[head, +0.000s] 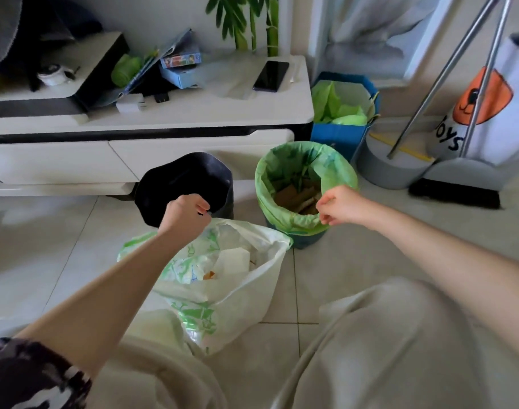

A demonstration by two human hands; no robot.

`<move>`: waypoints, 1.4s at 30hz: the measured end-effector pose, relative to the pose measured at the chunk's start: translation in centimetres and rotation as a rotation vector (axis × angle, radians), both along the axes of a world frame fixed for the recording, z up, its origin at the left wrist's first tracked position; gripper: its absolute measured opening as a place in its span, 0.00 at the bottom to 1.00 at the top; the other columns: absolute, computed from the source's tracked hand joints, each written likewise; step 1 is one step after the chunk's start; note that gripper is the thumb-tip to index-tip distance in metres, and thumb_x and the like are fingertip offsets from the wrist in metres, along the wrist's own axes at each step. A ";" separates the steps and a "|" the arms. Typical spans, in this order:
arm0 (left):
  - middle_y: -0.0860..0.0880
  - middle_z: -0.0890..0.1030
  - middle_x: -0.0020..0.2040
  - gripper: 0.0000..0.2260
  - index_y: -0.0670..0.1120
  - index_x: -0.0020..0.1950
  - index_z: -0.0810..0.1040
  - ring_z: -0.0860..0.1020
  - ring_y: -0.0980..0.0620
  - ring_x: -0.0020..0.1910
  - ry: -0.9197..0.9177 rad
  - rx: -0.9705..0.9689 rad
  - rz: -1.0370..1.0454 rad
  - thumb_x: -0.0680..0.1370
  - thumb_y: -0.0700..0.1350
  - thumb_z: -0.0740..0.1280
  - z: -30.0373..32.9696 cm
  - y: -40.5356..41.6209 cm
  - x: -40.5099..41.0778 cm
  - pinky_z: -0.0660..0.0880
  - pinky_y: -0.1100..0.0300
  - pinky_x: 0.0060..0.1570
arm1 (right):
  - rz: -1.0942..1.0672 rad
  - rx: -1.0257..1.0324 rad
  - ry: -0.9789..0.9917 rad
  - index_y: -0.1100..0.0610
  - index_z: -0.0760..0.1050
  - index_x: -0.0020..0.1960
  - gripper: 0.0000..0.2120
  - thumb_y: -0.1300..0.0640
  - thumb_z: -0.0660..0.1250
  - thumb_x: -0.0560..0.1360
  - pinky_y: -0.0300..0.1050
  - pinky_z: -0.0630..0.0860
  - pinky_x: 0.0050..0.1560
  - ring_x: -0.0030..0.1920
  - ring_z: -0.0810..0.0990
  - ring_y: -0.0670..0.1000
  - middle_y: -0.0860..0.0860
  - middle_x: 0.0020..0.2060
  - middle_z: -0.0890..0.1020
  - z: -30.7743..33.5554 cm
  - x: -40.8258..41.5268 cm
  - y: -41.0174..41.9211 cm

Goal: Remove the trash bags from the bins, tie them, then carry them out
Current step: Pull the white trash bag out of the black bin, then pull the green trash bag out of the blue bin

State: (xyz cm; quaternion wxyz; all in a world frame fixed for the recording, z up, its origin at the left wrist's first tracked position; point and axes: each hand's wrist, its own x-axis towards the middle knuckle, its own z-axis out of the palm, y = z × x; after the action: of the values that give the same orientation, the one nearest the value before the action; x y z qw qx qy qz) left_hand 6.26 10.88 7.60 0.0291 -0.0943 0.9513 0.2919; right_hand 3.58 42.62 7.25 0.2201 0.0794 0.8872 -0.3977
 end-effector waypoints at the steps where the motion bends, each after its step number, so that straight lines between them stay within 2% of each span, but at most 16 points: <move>1: 0.48 0.84 0.45 0.09 0.45 0.49 0.83 0.80 0.49 0.49 -0.017 0.039 -0.007 0.72 0.38 0.68 -0.3 1.3 -0.7 0.73 0.62 0.49 | -0.031 -0.012 0.000 0.60 0.78 0.46 0.05 0.61 0.64 0.77 0.49 0.82 0.48 0.45 0.84 0.55 0.59 0.42 0.84 -0.3 -0.4 0.9; 3: 0.48 0.84 0.45 0.08 0.46 0.48 0.84 0.80 0.49 0.48 -0.071 0.128 -0.003 0.73 0.39 0.68 -1.1 3.7 -1.9 0.74 0.61 0.48 | -0.090 -0.024 -0.003 0.62 0.78 0.48 0.07 0.60 0.63 0.78 0.49 0.82 0.46 0.41 0.83 0.54 0.57 0.39 0.83 -1.0 -1.0 2.7; 7: 0.49 0.83 0.45 0.04 0.53 0.43 0.81 0.81 0.48 0.48 -0.209 0.384 0.036 0.72 0.44 0.69 -4.3 6.6 -4.0 0.79 0.50 0.54 | -0.225 -0.048 -0.090 0.58 0.76 0.49 0.06 0.59 0.61 0.79 0.48 0.80 0.41 0.38 0.81 0.52 0.54 0.37 0.82 -2.5 -1.8 6.0; 9: 0.48 0.83 0.45 0.04 0.51 0.46 0.81 0.82 0.47 0.47 -0.275 0.488 0.094 0.73 0.45 0.68 -6.1 7.5 -5.0 0.79 0.47 0.55 | -0.294 -0.088 -0.173 0.59 0.74 0.51 0.06 0.59 0.60 0.79 0.48 0.79 0.41 0.37 0.80 0.53 0.55 0.37 0.81 -3.4 -2.0 7.2; 11: 0.48 0.81 0.41 0.08 0.45 0.51 0.81 0.82 0.47 0.41 -0.343 0.612 0.229 0.74 0.45 0.67 -7.6 8.2 -6.2 0.79 0.48 0.56 | -0.378 -0.150 -0.232 0.61 0.72 0.54 0.08 0.57 0.59 0.80 0.49 0.78 0.41 0.36 0.79 0.53 0.56 0.37 0.79 -4.4 -2.4 7.9; 13: 0.46 0.77 0.42 0.07 0.42 0.48 0.79 0.79 0.49 0.34 -0.411 0.756 0.366 0.76 0.44 0.66 -8.4 8.9 -7.1 0.79 0.51 0.53 | -0.468 -0.237 -0.270 0.63 0.70 0.58 0.12 0.55 0.60 0.80 0.49 0.78 0.42 0.36 0.79 0.54 0.57 0.41 0.78 -5.1 -2.9 7.9; 16: 0.42 0.76 0.50 0.12 0.40 0.55 0.73 0.80 0.44 0.45 -0.463 0.886 0.462 0.79 0.47 0.64 -8.9 9.3 -8.2 0.79 0.50 0.50 | -0.584 -0.410 -0.330 0.63 0.69 0.61 0.18 0.50 0.62 0.79 0.51 0.79 0.45 0.43 0.80 0.58 0.61 0.50 0.77 -5.6 -3.8 7.3; 20: 0.39 0.78 0.55 0.13 0.40 0.59 0.71 0.79 0.39 0.53 -0.514 1.016 0.495 0.80 0.49 0.63 -9.3 9.4 -9.1 0.78 0.47 0.54 | -0.645 -0.595 -0.385 0.58 0.71 0.62 0.16 0.53 0.66 0.77 0.53 0.80 0.44 0.47 0.81 0.60 0.59 0.51 0.78 -6.1 -4.7 6.6; 23: 0.39 0.81 0.51 0.10 0.42 0.59 0.75 0.81 0.40 0.48 -0.547 1.126 0.459 0.81 0.44 0.61 -9.1 9.5 -9.3 0.79 0.50 0.45 | -0.670 -0.631 -0.400 0.58 0.70 0.62 0.15 0.58 0.66 0.77 0.52 0.79 0.43 0.47 0.80 0.58 0.58 0.50 0.78 -6.2 -4.9 6.5; 26: 0.40 0.80 0.46 0.06 0.40 0.53 0.78 0.81 0.46 0.40 -0.564 1.234 0.457 0.78 0.39 0.64 -9.0 9.5 -9.7 0.80 0.52 0.40 | -0.671 -0.600 -0.401 0.56 0.71 0.60 0.14 0.59 0.68 0.76 0.49 0.76 0.39 0.45 0.79 0.54 0.57 0.51 0.78 -6.1 -5.2 6.5; 28: 0.41 0.76 0.42 0.03 0.40 0.48 0.76 0.79 0.50 0.35 -0.586 1.268 0.475 0.78 0.37 0.63 -9.0 9.6 -10.0 0.81 0.54 0.38 | -0.646 -0.516 -0.385 0.56 0.72 0.57 0.12 0.57 0.69 0.75 0.47 0.76 0.36 0.43 0.78 0.53 0.56 0.48 0.79 -5.7 -5.4 6.4; 30: 0.42 0.76 0.43 0.03 0.40 0.46 0.75 0.76 0.51 0.38 -0.602 1.269 0.497 0.79 0.36 0.63 -8.7 9.7 -10.3 0.80 0.59 0.31 | -0.653 -0.449 -0.343 0.55 0.70 0.55 0.12 0.56 0.69 0.75 0.46 0.75 0.34 0.40 0.78 0.53 0.55 0.45 0.79 -5.2 -5.8 6.4; 35: 0.45 0.73 0.33 0.08 0.41 0.39 0.71 0.70 0.53 0.31 -0.547 1.279 0.509 0.78 0.33 0.61 -7.0 9.3 -11.9 0.72 0.67 0.23 | -0.713 -0.414 -0.232 0.56 0.67 0.42 0.10 0.55 0.66 0.77 0.47 0.74 0.32 0.35 0.76 0.54 0.57 0.38 0.77 -3.5 -7.2 6.4; 39: 0.47 0.70 0.28 0.11 0.43 0.36 0.70 0.69 0.55 0.22 -0.479 1.241 0.494 0.77 0.34 0.62 -5.7 9.0 -13.9 0.69 0.68 0.22 | -0.705 -0.328 -0.138 0.59 0.70 0.45 0.06 0.57 0.65 0.78 0.46 0.76 0.30 0.35 0.78 0.54 0.57 0.39 0.78 -2.6 -8.4 6.5; 41: 0.49 0.69 0.23 0.12 0.44 0.35 0.69 0.67 0.57 0.18 -0.452 1.242 0.495 0.76 0.34 0.63 -4.9 8.9 -14.8 0.68 0.68 0.21 | -0.708 -0.345 -0.081 0.58 0.72 0.48 0.03 0.58 0.63 0.78 0.46 0.77 0.31 0.36 0.79 0.53 0.56 0.40 0.79 -2.0 -8.9 6.4; 42: 0.49 0.69 0.24 0.11 0.44 0.35 0.69 0.67 0.57 0.17 -0.429 1.246 0.497 0.76 0.33 0.64 -4.6 8.8 -15.2 0.68 0.68 0.21 | -0.703 -0.374 -0.049 0.56 0.73 0.47 0.02 0.60 0.62 0.78 0.46 0.77 0.32 0.37 0.79 0.53 0.55 0.40 0.79 -1.6 -9.2 6.4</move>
State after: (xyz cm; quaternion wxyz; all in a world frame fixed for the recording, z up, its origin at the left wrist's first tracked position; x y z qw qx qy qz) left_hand -8.91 19.65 2.95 0.1970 -0.3303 0.5306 0.7553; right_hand -5.57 49.00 5.61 0.1025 0.3461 0.7127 -0.6015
